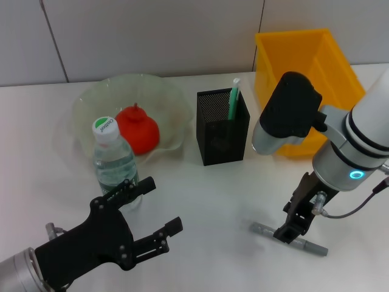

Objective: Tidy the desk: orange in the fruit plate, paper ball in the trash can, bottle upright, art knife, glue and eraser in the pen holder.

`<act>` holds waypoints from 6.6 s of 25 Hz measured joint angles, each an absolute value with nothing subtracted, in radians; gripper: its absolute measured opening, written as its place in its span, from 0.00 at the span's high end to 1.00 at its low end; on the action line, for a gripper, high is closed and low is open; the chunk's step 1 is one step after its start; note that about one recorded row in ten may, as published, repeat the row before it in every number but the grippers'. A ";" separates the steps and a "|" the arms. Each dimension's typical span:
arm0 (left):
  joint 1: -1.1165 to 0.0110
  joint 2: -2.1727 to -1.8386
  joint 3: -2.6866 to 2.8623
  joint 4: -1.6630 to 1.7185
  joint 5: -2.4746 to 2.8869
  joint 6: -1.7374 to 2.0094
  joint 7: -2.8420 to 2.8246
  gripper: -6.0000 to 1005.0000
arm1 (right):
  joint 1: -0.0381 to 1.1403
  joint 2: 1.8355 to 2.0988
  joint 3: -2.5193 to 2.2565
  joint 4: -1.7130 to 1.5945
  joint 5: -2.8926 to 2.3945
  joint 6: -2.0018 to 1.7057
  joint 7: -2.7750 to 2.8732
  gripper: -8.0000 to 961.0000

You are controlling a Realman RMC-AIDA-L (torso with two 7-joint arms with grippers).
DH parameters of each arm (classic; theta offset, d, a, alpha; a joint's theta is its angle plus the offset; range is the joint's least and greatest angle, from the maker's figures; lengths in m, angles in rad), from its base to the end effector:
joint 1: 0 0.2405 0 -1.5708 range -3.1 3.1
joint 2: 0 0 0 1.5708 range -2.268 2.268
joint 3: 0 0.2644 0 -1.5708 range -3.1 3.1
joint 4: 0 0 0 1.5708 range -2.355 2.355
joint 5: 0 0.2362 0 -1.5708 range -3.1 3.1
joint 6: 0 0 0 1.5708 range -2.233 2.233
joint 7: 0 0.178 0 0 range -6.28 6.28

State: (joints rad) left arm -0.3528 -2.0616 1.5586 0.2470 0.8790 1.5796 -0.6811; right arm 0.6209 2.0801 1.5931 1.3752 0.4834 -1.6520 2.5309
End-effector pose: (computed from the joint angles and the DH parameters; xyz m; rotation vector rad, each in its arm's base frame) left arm -0.2660 0.2782 -0.0974 -2.5031 -0.3255 -1.1665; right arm 0.1869 0.3658 -0.0529 -2.6840 0.7179 -0.7802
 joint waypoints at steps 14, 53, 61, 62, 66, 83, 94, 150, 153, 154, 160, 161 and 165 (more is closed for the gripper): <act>-0.351 -2.063 1.562 0.247 0.879 1.581 -0.681 0.14 | 0.629 2.080 1.547 1.334 0.480 -1.619 2.531 0.41; -0.370 -2.023 1.546 0.323 1.161 1.569 -0.759 0.14 | 0.634 2.085 1.535 1.278 0.491 -1.569 2.551 0.57; -0.373 -2.022 1.546 0.325 1.163 1.561 -0.765 0.14 | 0.636 2.084 1.508 1.276 0.491 -1.555 2.558 0.61; -0.373 -2.022 1.545 0.325 1.163 1.561 -0.766 0.14 | 0.636 2.084 1.508 1.276 0.491 -1.555 2.558 0.62; -0.375 -2.022 1.538 0.325 1.163 1.560 -0.774 0.14 | 0.642 2.083 1.508 1.271 0.489 -1.555 2.559 0.64; -0.381 -2.025 1.535 0.325 1.162 1.560 -0.776 0.14 | 0.652 2.083 1.506 1.226 0.490 -1.545 2.556 0.71; -0.380 -2.026 1.535 0.325 1.160 1.554 -0.776 0.14 | 0.659 2.080 1.512 1.223 0.493 -1.565 2.549 0.86; -0.385 -2.043 1.536 0.325 1.163 1.551 -0.776 0.14 | 0.563 2.085 1.959 0.552 1.890 -0.977 1.058 0.71; -0.385 -2.043 1.536 0.325 1.163 1.552 -0.776 0.14 | 0.557 2.087 1.959 0.554 1.890 -0.975 1.058 0.70; -0.384 -2.043 1.536 0.325 1.162 1.554 -0.776 0.14 | 0.551 2.088 1.961 0.560 1.891 -0.982 1.064 0.70; -0.382 -2.043 1.534 0.325 1.158 1.557 -0.776 0.14 | 0.493 2.085 1.962 0.633 1.925 -1.039 1.106 0.69; -0.382 -2.043 1.532 0.325 1.158 1.558 -0.776 0.14 | 0.471 2.084 1.962 0.668 1.928 -1.056 1.122 0.68; -0.380 -2.038 1.499 0.325 1.156 1.567 -0.781 0.14 | 0.336 2.081 1.972 0.826 1.929 -1.274 1.191 0.44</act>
State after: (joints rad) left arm -0.3798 -2.0379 1.4992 0.3252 1.1565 1.5675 -0.7808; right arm 0.3357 2.0812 1.9717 0.8261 1.9294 -1.2745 1.1910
